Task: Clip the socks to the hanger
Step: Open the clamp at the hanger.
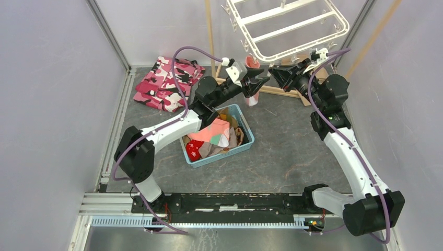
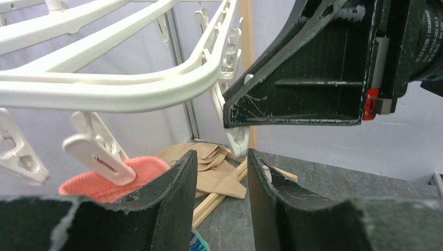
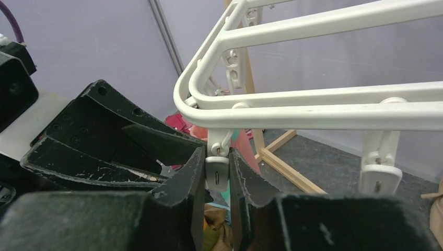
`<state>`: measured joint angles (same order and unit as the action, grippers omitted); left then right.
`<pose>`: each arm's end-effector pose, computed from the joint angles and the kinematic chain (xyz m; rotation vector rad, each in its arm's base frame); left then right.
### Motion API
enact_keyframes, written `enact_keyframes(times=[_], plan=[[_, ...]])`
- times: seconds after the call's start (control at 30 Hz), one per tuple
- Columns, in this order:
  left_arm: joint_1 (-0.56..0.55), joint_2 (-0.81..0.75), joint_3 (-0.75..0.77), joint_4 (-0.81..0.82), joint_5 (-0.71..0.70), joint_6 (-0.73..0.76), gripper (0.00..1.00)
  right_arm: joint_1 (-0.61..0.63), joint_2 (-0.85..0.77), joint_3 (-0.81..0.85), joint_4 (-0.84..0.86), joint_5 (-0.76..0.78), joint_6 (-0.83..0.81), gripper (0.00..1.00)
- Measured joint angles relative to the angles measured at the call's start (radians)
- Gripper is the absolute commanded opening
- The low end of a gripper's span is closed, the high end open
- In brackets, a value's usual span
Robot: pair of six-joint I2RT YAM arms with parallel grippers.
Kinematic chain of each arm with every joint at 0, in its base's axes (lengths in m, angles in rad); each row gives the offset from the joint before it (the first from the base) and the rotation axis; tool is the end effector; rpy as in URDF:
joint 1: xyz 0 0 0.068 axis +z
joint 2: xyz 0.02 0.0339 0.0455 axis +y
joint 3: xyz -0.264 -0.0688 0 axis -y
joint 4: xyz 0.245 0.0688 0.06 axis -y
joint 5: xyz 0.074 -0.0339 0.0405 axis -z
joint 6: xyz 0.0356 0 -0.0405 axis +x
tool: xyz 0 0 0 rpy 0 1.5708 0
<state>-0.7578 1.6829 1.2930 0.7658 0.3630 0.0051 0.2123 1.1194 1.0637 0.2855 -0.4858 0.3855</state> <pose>0.2809 -0.2832 0.3776 0.7618 1.0127 -0.8697 0.2463 0.0701 0.4214 -0.3040 1.3841 0.8225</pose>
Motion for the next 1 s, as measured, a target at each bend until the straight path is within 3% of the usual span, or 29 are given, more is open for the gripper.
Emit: enact_keyframes(times=[0.47, 0.57, 0.77, 1.0], plan=[[-0.024, 0.027, 0.040, 0.014, -0.030, 0.000, 0.42, 0.015, 0.010, 0.014, -0.032, 0.043, 0.027, 0.07], [-0.029, 0.034, 0.053, 0.013, -0.039, 0.000, 0.34, 0.017, 0.013, 0.016, -0.032, 0.050, 0.033, 0.07], [-0.034, 0.060, 0.069, 0.012, -0.051, 0.000, 0.33, 0.019, 0.019, 0.018, -0.041, 0.058, 0.038, 0.07], [-0.035, 0.060, 0.070, 0.006, -0.072, 0.001, 0.06, 0.020, 0.028, 0.026, -0.043, 0.062, 0.042, 0.09]])
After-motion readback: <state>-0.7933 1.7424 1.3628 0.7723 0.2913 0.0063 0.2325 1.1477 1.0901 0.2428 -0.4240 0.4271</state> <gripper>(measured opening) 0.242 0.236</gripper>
